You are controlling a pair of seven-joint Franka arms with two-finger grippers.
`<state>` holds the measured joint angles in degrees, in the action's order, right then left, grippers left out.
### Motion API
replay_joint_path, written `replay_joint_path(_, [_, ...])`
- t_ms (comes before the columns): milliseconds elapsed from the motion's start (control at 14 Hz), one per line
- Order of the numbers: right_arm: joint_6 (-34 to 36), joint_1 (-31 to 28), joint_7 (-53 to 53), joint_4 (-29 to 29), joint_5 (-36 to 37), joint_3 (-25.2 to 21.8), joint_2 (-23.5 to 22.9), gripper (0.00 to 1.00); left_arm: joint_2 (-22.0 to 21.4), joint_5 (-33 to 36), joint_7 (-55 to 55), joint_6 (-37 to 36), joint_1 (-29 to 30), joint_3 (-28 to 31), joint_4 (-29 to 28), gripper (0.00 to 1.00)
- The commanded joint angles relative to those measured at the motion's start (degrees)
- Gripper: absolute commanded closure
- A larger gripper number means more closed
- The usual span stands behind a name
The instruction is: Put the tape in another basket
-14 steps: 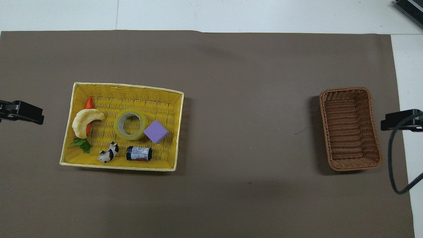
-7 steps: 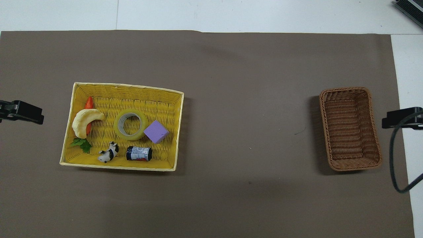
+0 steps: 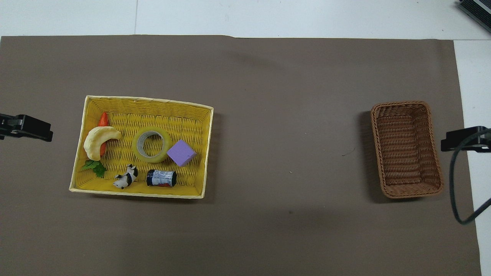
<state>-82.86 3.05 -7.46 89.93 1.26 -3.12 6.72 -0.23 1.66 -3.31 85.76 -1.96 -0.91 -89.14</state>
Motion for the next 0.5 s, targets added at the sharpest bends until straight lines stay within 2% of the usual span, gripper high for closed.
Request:
replay_joint_path(0, [0.59,-0.77,1.13,1.30,-1.09,0.22,1.27,0.00,-1.96,-1.22,-0.91,3.18,0.47,-0.14,-3.23,0.00])
replay_joint_path(429, [0.59,-0.77,1.22,1.30,-1.09,0.22,1.27,0.00,-4.34,-1.30,-0.91,7.57,-0.15,-0.23,-8.77,0.00])
